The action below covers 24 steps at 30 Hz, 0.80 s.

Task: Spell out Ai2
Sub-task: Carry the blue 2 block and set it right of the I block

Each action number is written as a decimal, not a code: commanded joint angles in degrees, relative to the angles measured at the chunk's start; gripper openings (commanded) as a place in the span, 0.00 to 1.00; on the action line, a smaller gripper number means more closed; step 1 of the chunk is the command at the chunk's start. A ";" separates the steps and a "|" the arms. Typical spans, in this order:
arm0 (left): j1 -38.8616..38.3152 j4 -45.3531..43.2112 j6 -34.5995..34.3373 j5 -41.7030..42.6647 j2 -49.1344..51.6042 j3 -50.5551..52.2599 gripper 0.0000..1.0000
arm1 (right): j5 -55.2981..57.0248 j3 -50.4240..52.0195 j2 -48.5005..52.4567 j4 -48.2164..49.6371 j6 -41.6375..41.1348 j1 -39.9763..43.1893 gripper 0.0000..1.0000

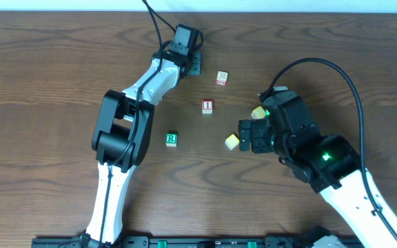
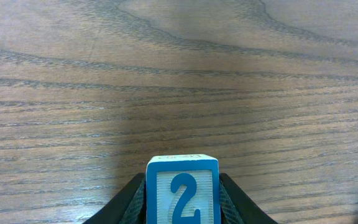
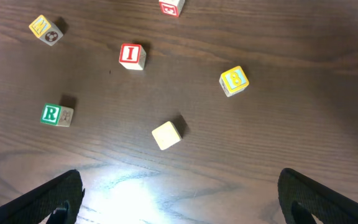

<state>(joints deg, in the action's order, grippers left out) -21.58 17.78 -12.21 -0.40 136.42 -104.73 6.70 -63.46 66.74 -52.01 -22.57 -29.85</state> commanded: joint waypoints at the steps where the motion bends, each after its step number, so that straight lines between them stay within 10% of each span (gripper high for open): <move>1: 0.02 0.24 -0.28 -1.31 0.94 -1.20 0.33 | 0.79 -0.17 0.02 0.02 -0.72 0.31 0.99; 24: -7.21 20.26 -4.76 -1.70 -11.47 -3.30 0.06 | 0.85 -5.79 -9.53 -6.93 3.89 8.68 0.99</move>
<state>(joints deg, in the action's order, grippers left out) -26.72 35.88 -13.65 -0.86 129.84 -106.65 6.83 -65.21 61.78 -58.19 -21.08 -23.38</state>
